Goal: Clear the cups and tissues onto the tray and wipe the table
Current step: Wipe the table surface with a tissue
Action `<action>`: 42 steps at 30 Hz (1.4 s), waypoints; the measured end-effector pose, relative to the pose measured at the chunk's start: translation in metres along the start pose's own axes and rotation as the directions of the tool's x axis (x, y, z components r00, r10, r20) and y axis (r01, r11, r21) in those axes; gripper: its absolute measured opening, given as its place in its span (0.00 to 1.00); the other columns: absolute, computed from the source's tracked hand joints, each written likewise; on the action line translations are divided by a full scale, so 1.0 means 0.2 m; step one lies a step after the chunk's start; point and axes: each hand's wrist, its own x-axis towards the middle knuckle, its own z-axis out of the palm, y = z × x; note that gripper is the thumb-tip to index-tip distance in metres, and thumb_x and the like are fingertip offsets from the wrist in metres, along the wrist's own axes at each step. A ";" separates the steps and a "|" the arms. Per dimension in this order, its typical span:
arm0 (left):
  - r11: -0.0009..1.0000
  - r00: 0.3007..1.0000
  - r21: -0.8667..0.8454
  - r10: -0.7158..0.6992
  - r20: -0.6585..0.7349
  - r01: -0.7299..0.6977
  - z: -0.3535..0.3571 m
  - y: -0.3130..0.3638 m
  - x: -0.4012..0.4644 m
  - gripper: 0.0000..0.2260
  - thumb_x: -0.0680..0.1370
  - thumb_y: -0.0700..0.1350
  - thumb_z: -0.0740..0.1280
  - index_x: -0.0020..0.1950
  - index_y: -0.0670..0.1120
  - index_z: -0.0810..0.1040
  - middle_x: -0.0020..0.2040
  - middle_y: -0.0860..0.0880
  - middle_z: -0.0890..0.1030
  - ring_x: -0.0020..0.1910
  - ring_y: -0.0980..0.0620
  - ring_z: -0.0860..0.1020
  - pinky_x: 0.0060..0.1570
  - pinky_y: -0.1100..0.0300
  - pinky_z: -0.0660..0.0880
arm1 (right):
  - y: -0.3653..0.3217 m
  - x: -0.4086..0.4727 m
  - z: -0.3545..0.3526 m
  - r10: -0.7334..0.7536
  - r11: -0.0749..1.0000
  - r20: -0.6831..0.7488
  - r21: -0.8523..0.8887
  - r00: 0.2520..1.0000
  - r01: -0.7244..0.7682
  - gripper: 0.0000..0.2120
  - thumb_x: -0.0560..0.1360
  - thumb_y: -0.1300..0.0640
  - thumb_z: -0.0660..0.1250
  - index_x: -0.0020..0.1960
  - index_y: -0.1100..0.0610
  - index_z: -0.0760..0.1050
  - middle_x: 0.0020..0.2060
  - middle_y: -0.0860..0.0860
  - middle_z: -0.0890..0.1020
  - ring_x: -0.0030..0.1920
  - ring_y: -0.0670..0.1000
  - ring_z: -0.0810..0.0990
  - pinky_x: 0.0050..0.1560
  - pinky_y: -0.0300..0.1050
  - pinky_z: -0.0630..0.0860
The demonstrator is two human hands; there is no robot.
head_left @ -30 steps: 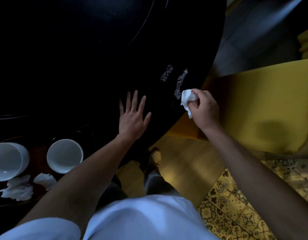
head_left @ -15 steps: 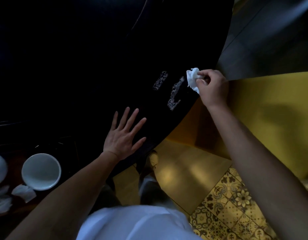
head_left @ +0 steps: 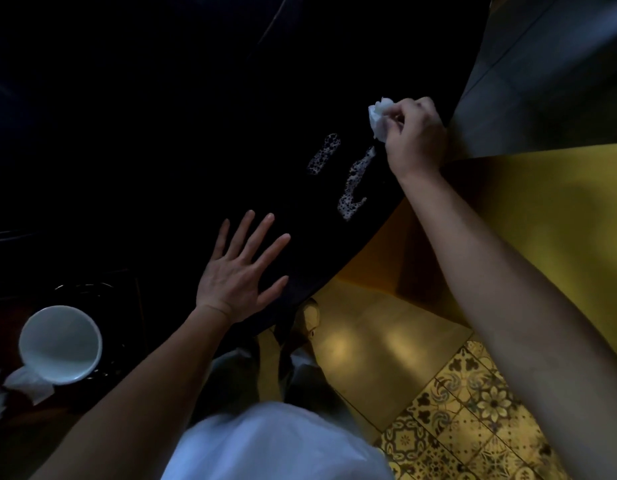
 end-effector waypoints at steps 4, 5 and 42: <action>1.000 1.000 -0.004 -0.008 0.003 0.008 -0.01 0.01 0.00 0.33 0.80 0.67 0.50 0.83 0.54 0.56 0.84 0.45 0.48 0.83 0.41 0.44 0.79 0.37 0.49 | -0.04 -0.22 -0.02 -0.047 0.999 0.051 0.012 0.998 0.047 0.09 0.78 0.55 0.67 0.56 0.58 0.80 0.54 0.57 0.78 0.52 0.56 0.80 0.47 0.38 0.71; 1.000 1.000 -0.003 -0.011 0.007 0.011 -0.01 0.01 0.00 0.33 0.80 0.67 0.49 0.83 0.54 0.56 0.84 0.45 0.48 0.83 0.41 0.44 0.79 0.37 0.49 | -0.05 -0.30 -0.01 -0.062 0.998 0.062 0.018 0.996 0.061 0.09 0.78 0.54 0.67 0.55 0.58 0.80 0.52 0.57 0.78 0.50 0.57 0.80 0.45 0.39 0.71; 0.999 1.000 -0.033 0.005 -0.022 -0.006 0.01 0.00 0.00 0.33 0.80 0.66 0.52 0.83 0.55 0.52 0.84 0.45 0.47 0.83 0.41 0.45 0.79 0.37 0.50 | -0.17 -0.82 0.04 -0.295 0.952 0.138 -0.038 0.946 0.302 0.05 0.78 0.62 0.65 0.51 0.60 0.80 0.46 0.55 0.78 0.47 0.54 0.76 0.44 0.48 0.76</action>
